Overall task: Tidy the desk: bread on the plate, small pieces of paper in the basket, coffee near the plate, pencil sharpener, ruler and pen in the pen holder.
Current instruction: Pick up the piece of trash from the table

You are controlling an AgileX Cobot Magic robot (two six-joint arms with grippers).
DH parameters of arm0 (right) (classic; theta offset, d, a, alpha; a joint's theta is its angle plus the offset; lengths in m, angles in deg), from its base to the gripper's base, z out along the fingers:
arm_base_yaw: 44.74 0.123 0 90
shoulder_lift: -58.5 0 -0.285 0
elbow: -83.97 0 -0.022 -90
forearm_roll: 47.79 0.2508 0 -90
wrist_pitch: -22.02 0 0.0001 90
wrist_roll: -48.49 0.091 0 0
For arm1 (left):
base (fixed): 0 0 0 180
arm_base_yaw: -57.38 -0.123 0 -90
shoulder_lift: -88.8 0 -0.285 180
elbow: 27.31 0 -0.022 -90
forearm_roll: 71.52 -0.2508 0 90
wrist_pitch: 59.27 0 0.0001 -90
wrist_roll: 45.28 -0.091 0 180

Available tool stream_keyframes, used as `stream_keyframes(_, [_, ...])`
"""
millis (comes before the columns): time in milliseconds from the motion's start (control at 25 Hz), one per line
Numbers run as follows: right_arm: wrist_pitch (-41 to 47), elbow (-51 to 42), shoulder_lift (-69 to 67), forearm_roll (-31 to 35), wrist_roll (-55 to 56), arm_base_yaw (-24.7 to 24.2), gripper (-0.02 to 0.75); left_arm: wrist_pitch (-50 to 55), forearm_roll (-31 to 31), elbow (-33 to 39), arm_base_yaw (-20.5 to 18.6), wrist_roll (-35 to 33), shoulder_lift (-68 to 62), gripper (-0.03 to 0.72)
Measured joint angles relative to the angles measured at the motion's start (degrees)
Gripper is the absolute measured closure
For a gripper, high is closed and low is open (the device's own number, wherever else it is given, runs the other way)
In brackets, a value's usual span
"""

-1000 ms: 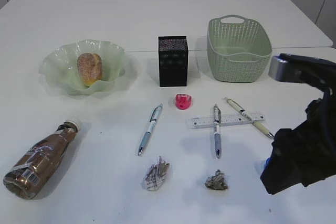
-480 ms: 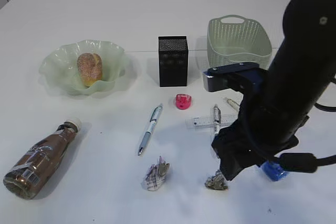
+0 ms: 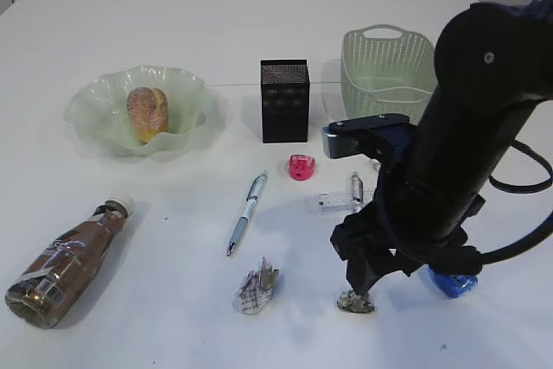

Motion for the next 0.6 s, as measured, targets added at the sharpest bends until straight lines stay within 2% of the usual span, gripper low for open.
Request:
stream_keyframes(160, [-3.6, 0.1, -1.4, -1.8, 2.2, 0.1, 0.225, 0.0, 0.0, 0.0, 0.0, 0.0, 0.0, 0.168])
stream_keyframes(360, [-4.3, 0.2, -3.2, -5.1, 4.3, 0.1, 0.225, 0.0, 0.0, 0.0, 0.0, 0.0, 0.0, 0.168])
stream_keyframes(600, [-5.0, 2.3, -5.3, -6.0, 4.9, 0.1, 0.225, 0.0, 0.0, 0.0, 0.0, 0.0, 0.0, 0.168])
